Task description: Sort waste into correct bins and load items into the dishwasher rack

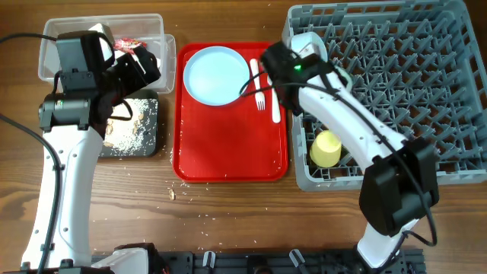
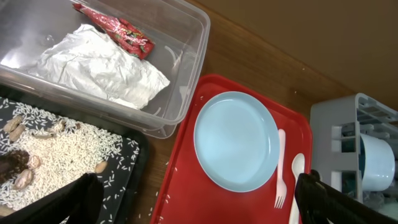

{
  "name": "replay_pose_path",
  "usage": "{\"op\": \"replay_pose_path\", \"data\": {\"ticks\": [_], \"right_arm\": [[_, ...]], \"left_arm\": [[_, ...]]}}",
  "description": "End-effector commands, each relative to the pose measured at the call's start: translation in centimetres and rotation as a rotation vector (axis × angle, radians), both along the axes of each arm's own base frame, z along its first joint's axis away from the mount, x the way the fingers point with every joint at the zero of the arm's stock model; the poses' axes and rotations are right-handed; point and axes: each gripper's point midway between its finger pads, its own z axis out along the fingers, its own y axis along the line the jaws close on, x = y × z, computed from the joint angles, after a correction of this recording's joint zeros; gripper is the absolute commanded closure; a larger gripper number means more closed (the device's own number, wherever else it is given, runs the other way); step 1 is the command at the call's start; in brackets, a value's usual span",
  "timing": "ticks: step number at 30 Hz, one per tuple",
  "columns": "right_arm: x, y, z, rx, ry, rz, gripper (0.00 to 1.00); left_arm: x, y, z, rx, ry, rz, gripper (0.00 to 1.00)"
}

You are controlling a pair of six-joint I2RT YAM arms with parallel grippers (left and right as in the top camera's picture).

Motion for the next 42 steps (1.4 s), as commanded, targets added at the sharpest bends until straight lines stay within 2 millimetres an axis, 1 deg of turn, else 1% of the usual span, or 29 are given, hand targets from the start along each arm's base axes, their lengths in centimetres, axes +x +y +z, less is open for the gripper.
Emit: {"op": "replay_pose_path", "data": {"ticks": [1,3,4,6,7,8,9,10,11,12,13,14,15,18,20,22,27,28,29,30,31,32,34,35,36,37,39,41,42], "right_arm": [[-2.5,6.0,-5.2,0.213,0.182,0.098,0.53],[-2.7,6.8,-5.2,0.214,0.181,0.117,0.12],[-2.5,6.9,-5.1,0.217,0.173,0.120,0.01],[-1.7,7.4,-4.6,0.236,0.131,0.125,0.00],[-0.4,8.2,-3.4,0.276,0.069,0.134,0.00],[1.1,9.9,-1.4,0.364,-0.008,0.154,0.00],[1.7,12.8,-0.6,0.522,-0.014,0.197,0.00],[0.4,17.7,-1.3,0.786,0.101,0.282,0.00],[-1.4,20.2,-2.1,0.928,0.217,0.319,0.01],[-3.5,21.7,-3.5,1.031,0.328,0.330,0.21],[-4.2,21.1,-4.6,1.028,0.346,0.264,0.32],[-5.4,19.6,-6.3,0.992,0.387,0.187,0.41],[-6.2,17.9,-7.5,0.952,0.397,0.093,0.43],[-6.9,14.7,-8.9,0.840,0.373,-0.036,0.45],[-7.4,12.0,-9.2,0.742,0.349,-0.122,0.45],[-7.7,10.1,-9.1,0.678,0.330,-0.181,0.45],[-8.2,8.7,-8.9,0.624,0.344,-0.207,0.44],[-7.6,9.6,-8.9,0.668,0.331,-0.187,0.42],[-6.0,11.9,-8.3,0.780,0.294,-0.151,0.37],[-4.4,13.6,-7.8,0.859,0.248,-0.116,0.35],[-2.0,15.2,-7.1,0.944,0.156,-0.092,0.34],[1.2,16.8,-6.0,1.063,0.015,-0.090,0.35],[4.9,18.3,-4.8,1.191,-0.136,-0.101,0.38],[6.1,18.8,-4.9,1.240,-0.168,-0.109,0.39],[6.7,19.4,-5.7,1.278,-0.162,-0.115,0.41],[6.7,20.4,-7.6,1.328,-0.114,-0.145,0.48],[7.1,20.7,-10.8,1.315,-0.093,-0.180,0.49],[7.1,20.7,-12.8,1.308,-0.079,-0.210,0.49],[7.0,20.9,-15.0,1.308,-0.057,-0.248,0.50]], "left_arm": [[0.1,0.2,0.7,0.014,-0.021,0.000,0.00],[0.1,0.2,0.7,0.014,-0.021,0.000,0.00],[0.1,0.2,0.7,0.014,-0.021,0.000,0.00],[0.1,0.2,0.7,0.014,-0.021,0.000,0.00],[0.1,0.2,0.7,0.014,-0.021,0.000,0.00],[0.1,0.2,0.7,0.014,-0.021,0.000,0.00],[0.1,0.2,0.7,0.014,-0.021,0.000,0.00],[0.1,0.2,0.7,0.014,-0.021,0.000,0.00],[0.1,0.2,0.7,0.014,-0.021,0.000,0.00],[0.1,0.2,0.7,0.014,-0.021,0.000,0.00],[0.1,0.2,0.7,0.014,-0.021,0.000,0.00],[0.1,0.2,0.7,0.014,-0.021,0.000,0.00],[0.1,0.2,0.7,0.014,-0.021,0.000,0.00],[0.1,0.2,0.7,0.014,-0.021,0.000,0.00],[0.1,0.2,0.7,0.014,-0.021,0.000,0.00],[0.1,0.2,0.7,0.014,-0.021,0.000,0.00],[0.1,0.2,0.7,0.014,-0.021,0.000,0.00],[0.1,0.2,0.7,0.014,-0.021,0.000,0.00],[0.1,0.2,0.7,0.014,-0.021,0.000,0.00],[0.1,0.2,0.7,0.014,-0.021,0.000,0.00],[0.1,0.2,0.7,0.014,-0.021,0.000,0.00],[0.1,0.2,0.7,0.014,-0.021,0.000,0.00],[0.1,0.2,0.7,0.014,-0.021,0.000,0.00],[0.1,0.2,0.7,0.014,-0.021,0.000,0.00],[0.1,0.2,0.7,0.014,-0.021,0.000,0.00],[0.1,0.2,0.7,0.014,-0.021,0.000,0.00],[0.1,0.2,0.7,0.014,-0.021,0.000,0.00],[0.1,0.2,0.7,0.014,-0.021,0.000,0.00],[0.1,0.2,0.7,0.014,-0.021,0.000,0.00]]}}
